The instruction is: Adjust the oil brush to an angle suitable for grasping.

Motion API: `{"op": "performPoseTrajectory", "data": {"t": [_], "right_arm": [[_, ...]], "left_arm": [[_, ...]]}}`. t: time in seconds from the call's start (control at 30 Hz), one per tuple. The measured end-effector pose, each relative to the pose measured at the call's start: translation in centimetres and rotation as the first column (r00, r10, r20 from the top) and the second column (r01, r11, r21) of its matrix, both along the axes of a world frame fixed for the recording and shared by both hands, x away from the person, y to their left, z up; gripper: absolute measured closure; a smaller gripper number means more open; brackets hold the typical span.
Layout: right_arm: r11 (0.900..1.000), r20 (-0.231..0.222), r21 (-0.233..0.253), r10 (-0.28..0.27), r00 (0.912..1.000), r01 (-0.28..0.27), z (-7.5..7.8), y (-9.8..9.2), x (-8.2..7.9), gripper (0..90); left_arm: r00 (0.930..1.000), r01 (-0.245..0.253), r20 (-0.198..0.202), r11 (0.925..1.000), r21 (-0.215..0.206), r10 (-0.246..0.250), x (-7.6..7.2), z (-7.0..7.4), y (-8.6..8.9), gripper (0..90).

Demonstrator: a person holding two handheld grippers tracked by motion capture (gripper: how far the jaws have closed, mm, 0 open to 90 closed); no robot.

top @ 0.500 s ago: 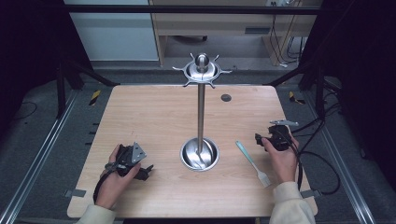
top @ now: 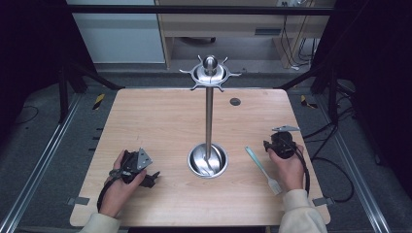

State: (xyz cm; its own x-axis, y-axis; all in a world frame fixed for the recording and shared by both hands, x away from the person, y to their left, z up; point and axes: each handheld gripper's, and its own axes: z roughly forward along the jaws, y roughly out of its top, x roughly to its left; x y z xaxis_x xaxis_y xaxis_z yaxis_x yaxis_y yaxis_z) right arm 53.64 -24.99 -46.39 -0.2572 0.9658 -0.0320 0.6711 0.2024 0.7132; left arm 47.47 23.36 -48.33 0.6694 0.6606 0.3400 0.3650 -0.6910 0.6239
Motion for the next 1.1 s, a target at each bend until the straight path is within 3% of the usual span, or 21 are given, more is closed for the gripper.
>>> {"op": "performPoseTrajectory", "data": {"t": [0.1, 0.13, 0.3, 0.67, 0.9, 1.1], "right_arm": [[0.999, -0.003, -0.010, 0.033, 0.9994, -0.033, -0.1, 0.5, -0.2, 73.8], [0.998, -0.006, -0.028, 0.065, 0.9979, -0.065, -0.2, 1.1, -0.3, 80.2], [0.991, -0.025, -0.058, 0.122, 0.9922, -0.123, -0.5, 2.2, -0.3, 89.4], [0.978, -0.087, -0.078, 0.186, 0.9786, -0.193, -1.3, 3.5, 0.0, 90.0], [0.978, -0.132, -0.069, 0.186, 0.9736, -0.197, -2.1, 3.5, 0.4, 90.0], [0.973, -0.143, -0.069, 0.210, 0.9673, -0.221, -2.2, 3.9, 0.4, 90.0]], "left_arm": [[1.0000, 0.000, 0.001, 1.0000, -0.003, 0.000, 0.0, 0.0, 0.0, 3.1], [1.0000, 0.000, 0.001, 1.0000, -0.002, 0.000, 0.0, 0.0, 0.0, 3.1], [1.0000, -0.003, -0.006, 1.0000, -0.003, 0.003, 0.0, 0.0, 0.0, 3.1], [1.0000, 0.002, 0.002, 1.0000, -0.001, -0.002, 0.0, 0.0, 0.0, 3.1], [1.0000, 0.004, 0.001, 1.0000, 0.000, -0.004, 0.0, 0.0, 0.0, 3.1], [1.0000, 0.004, 0.001, 1.0000, 0.000, -0.004, 0.0, 0.0, 0.0, 3.1]]}}
